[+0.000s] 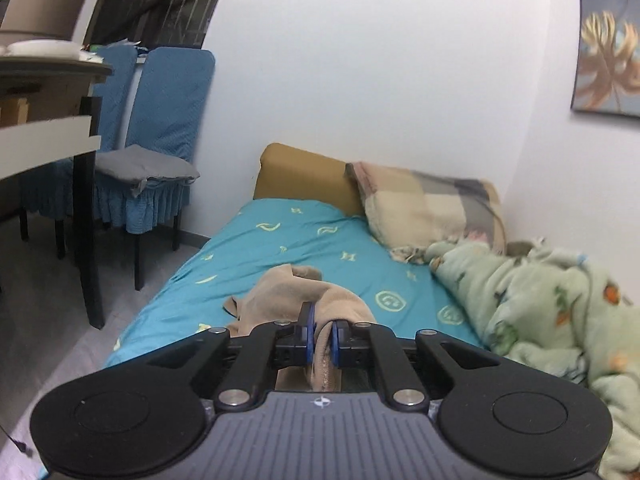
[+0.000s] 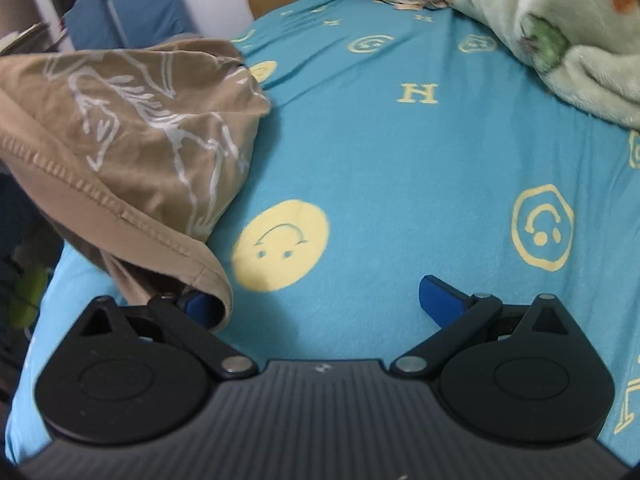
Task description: Fold clothes
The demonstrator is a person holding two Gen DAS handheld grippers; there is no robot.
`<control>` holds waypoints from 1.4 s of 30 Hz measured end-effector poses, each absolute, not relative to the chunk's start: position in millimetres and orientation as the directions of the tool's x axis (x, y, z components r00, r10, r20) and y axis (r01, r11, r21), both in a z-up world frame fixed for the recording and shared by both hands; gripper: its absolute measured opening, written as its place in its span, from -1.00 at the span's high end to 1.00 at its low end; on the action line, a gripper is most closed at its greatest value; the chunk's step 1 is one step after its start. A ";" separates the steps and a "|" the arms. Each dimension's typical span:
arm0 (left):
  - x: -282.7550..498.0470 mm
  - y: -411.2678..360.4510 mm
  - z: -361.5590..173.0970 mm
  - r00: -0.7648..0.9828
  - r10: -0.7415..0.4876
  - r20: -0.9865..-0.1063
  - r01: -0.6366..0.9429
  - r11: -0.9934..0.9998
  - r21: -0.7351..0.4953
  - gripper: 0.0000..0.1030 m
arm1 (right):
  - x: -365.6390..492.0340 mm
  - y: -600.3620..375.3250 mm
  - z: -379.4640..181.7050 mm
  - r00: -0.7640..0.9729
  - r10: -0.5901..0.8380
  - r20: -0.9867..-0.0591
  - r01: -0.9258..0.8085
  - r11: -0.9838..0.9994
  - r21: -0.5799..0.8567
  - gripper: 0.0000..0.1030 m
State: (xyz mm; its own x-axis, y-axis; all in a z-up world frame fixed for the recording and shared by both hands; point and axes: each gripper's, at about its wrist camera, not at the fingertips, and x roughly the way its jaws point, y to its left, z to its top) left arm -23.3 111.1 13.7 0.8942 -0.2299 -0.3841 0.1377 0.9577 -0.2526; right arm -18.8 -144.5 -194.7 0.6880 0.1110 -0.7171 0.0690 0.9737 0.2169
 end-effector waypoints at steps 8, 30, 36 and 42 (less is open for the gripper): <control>-59.4 142.4 30.4 0.843 -0.447 -0.300 0.276 0.837 -0.472 0.84 | -95.6 -195.3 -68.9 0.941 -0.251 -0.226 0.299 0.931 0.210 -1.00; 10.9 74.4 -62.6 0.578 -0.350 -0.737 0.222 0.937 -0.270 -0.23 | -69.3 -202.0 -79.0 0.931 -0.064 -0.360 0.147 0.967 0.208 -0.99; -33.3 62.9 -37.6 0.623 -0.326 -0.711 0.291 0.940 -0.176 -0.66 | -69.1 -201.2 -78.6 0.930 -0.046 -0.364 0.129 0.970 0.207 -0.99; -61.8 31.0 -31.4 0.614 -0.426 -0.665 0.470 0.874 -0.125 -0.85 | -68.9 -203.0 -78.0 0.929 -0.040 -0.367 0.124 0.970 0.211 -0.99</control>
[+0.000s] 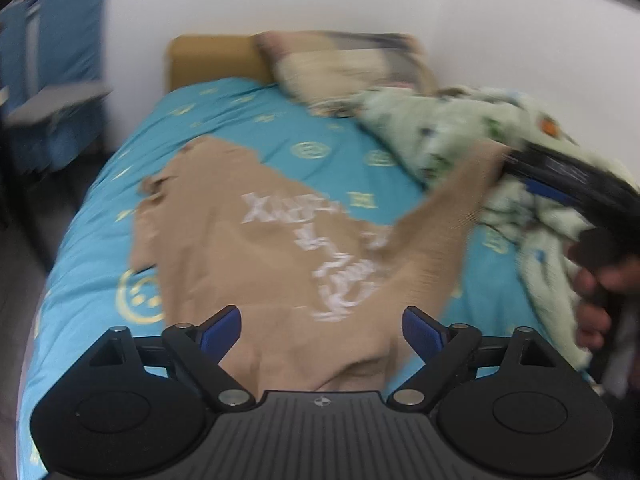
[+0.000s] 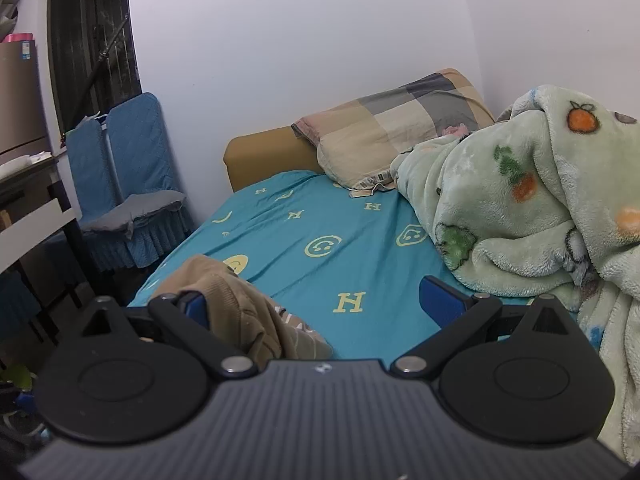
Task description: Fold clothes
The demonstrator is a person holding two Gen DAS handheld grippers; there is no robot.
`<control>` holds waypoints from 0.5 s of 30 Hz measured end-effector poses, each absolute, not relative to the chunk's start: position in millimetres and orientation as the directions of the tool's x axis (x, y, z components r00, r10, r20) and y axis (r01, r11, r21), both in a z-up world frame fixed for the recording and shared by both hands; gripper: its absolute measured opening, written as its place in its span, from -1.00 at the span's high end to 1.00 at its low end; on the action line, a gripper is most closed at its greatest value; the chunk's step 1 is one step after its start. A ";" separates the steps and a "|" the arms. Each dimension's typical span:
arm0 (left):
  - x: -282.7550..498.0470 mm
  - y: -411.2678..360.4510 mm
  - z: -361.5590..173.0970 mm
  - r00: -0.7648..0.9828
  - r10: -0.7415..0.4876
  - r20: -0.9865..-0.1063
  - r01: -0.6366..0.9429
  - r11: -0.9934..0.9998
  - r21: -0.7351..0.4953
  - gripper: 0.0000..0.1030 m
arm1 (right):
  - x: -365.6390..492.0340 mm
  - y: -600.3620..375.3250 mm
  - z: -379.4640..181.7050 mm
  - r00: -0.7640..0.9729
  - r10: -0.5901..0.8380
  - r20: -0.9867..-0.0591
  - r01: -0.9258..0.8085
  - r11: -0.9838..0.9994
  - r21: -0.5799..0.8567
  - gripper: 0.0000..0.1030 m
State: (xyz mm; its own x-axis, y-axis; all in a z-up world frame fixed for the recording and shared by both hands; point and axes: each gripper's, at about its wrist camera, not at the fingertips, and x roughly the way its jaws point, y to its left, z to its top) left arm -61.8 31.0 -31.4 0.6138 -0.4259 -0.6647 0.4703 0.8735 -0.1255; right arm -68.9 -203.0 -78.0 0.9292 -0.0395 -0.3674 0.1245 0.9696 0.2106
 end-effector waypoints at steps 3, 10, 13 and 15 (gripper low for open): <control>-72.3 3.2 -39.4 0.589 -0.468 -0.658 0.568 0.820 -0.075 -0.87 | -68.9 -203.9 -77.2 0.930 -0.036 -0.367 0.122 0.969 0.216 -0.99; -64.1 -39.9 -56.8 0.720 -0.395 -0.571 0.503 0.864 0.036 -0.88 | -69.2 -205.5 -76.5 0.931 -0.032 -0.364 0.121 0.967 0.223 -0.99; -54.0 -26.7 -51.9 0.783 -0.329 -0.527 0.381 0.924 -0.010 -0.88 | -68.3 -207.4 -78.0 0.931 -0.046 -0.363 0.132 0.967 0.217 -0.99; -49.5 -7.2 -43.9 0.821 -0.274 -0.500 0.281 0.958 -0.063 -0.88 | -68.4 -210.4 -78.8 0.929 -0.065 -0.364 0.153 0.964 0.219 -0.99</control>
